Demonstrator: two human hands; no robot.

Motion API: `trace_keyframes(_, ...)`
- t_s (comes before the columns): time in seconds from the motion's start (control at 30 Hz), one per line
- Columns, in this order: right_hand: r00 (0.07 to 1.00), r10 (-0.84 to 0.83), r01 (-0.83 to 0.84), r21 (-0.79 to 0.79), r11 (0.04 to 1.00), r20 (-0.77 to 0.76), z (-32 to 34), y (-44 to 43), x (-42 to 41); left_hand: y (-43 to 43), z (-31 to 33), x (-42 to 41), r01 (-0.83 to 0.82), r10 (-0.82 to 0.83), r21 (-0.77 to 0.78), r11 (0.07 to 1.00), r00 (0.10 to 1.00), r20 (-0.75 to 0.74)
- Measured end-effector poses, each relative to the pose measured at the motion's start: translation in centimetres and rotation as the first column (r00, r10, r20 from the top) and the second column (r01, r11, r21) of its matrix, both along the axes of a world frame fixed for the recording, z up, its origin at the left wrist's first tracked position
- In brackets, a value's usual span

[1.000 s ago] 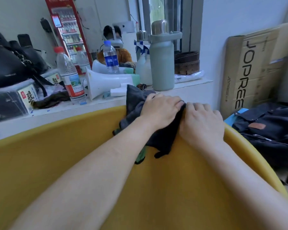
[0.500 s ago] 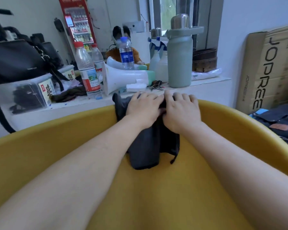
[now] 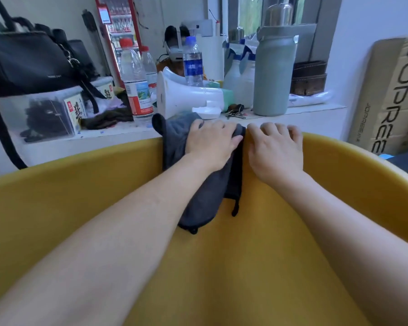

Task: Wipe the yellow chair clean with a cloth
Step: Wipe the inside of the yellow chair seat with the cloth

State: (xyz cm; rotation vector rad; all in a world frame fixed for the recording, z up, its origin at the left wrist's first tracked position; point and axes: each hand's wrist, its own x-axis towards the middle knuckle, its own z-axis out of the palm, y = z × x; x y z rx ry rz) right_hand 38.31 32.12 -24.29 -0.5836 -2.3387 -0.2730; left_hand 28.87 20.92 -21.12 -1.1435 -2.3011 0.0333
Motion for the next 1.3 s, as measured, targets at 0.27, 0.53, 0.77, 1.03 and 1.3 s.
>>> trace_keyframes(0.27, 1.0, -0.014, 0.016, -0.091, 0.996, 0.026, 0.8, -0.4, 0.1, -15.1, 1.0, -5.4, -0.273, 0.274, 0.058, 0.96, 0.962, -0.012)
trace_keyframes(0.53, 0.968, 0.159, -0.107, -0.25, 0.962, 0.197, 0.9, -7.8, -4.0, -4.8, 0.9, -3.3, -0.006, 0.001, 0.033, 0.999, 0.991, 0.131)
trace_keyframes(0.77, 0.976, 0.148, -0.146, -0.025, 0.989, 0.158, 0.3, -6.6, -4.9, -14.5, 0.3, -5.4, -0.23, 0.231, 0.034, 0.973, 0.973, -0.029)
trace_keyframes(1.03, 0.939, 0.233, -0.17, -0.25, 0.953, 0.251, 4.1, -11.6, -7.0, -21.5, 1.3, -5.1, -0.398, 0.392, 0.021, 0.917, 0.91, 0.137)
trace_keyframes(1.3, 0.884, 0.442, -0.416, -0.176, 0.892, 0.15, 1.4, -17.6, -9.0, -20.9, 0.4, -4.5, -0.325, 0.323, -0.035, 0.945, 0.945, -0.047)
